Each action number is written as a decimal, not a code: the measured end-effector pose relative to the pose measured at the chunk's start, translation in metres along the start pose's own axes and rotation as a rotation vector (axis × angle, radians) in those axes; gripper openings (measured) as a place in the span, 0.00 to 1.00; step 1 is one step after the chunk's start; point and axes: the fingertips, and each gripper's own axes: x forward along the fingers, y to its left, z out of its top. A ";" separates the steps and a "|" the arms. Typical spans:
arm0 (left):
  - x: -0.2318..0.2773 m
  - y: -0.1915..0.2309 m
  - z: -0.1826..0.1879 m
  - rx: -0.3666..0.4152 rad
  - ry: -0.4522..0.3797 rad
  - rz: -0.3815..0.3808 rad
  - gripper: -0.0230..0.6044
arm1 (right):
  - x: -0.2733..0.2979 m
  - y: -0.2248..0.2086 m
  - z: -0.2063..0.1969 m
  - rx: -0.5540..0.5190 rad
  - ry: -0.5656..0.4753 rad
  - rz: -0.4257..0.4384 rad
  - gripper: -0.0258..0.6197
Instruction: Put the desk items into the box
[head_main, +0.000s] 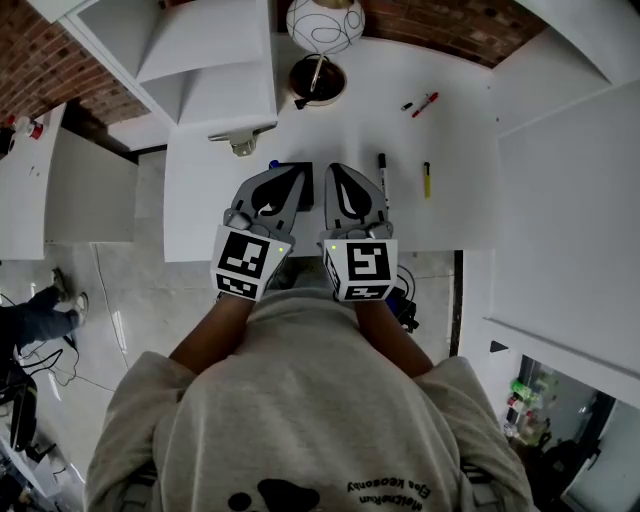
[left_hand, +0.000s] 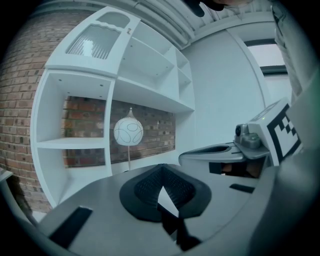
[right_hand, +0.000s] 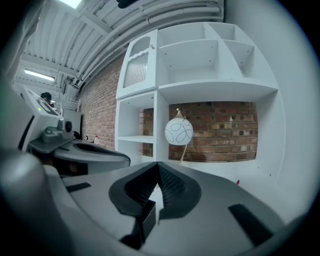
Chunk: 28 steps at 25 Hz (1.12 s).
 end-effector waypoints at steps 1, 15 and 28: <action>0.001 -0.003 0.003 0.006 -0.005 -0.009 0.04 | -0.004 -0.005 0.002 0.002 -0.003 -0.016 0.07; 0.032 -0.069 0.037 0.070 -0.057 -0.186 0.04 | -0.060 -0.069 0.021 0.013 -0.038 -0.203 0.07; 0.071 -0.124 0.056 0.105 -0.064 -0.317 0.04 | -0.096 -0.127 0.022 0.004 -0.012 -0.323 0.07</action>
